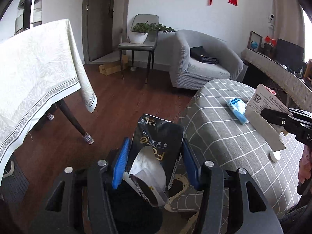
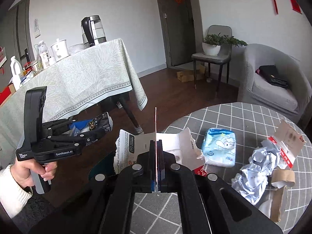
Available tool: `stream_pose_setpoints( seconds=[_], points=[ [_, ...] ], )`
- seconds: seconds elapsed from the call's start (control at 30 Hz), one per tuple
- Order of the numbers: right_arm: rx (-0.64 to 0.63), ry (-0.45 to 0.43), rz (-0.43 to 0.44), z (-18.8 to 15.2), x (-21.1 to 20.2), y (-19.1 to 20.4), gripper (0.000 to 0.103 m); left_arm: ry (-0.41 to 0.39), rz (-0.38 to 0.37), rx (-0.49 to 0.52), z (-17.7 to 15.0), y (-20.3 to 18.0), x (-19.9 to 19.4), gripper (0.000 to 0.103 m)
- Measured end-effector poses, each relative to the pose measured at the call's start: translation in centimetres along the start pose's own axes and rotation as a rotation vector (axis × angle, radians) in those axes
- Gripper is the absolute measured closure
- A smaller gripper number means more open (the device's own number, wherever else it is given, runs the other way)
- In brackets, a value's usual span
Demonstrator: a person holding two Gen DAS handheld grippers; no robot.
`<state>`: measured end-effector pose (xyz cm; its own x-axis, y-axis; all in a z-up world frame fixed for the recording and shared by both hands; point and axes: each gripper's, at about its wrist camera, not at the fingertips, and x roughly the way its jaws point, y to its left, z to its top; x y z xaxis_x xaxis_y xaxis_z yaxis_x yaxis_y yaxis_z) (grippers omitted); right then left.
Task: Collect trash
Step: 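Release the black bag into the teal bin with the left tool while the right tool carries the box, then lower the torn white box into the bin and open the right tool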
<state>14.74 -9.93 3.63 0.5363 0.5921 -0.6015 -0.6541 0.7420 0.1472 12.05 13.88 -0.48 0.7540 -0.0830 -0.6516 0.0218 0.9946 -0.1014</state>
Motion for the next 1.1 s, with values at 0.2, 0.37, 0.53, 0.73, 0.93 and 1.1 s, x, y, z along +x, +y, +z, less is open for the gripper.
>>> stream_pose_setpoints(
  seconds=[0.2,0.37,0.53,0.73,0.93,1.1],
  points=[
    [-0.029,0.02,0.049,0.8,2.3,2.7,0.101,0.083,0.067,-0.023,-1.9,2.9,1.8,0.047],
    [-0.04,0.036,0.098,1.2,4.2,5.0,0.101,0.166,0.112,-0.01,-4.2,4.7,3.4,0.047],
    [-0.04,0.061,0.137,1.6,6.3,7.3,0.101,0.259,0.139,-0.02,-6.4,6.7,5.4,0.047],
    [-0.055,0.108,0.15,1.6,9.0,10.0,0.101,0.374,0.126,-0.067,-8.5,9.1,7.4,0.046],
    [-0.039,0.149,0.158,1.5,11.2,11.0,0.101,0.406,0.116,-0.063,-9.3,10.0,7.9,0.031],
    [-0.049,0.187,0.155,1.0,13.0,12.0,0.101,0.381,0.13,-0.058,-9.4,10.8,6.9,0.031]
  ],
)
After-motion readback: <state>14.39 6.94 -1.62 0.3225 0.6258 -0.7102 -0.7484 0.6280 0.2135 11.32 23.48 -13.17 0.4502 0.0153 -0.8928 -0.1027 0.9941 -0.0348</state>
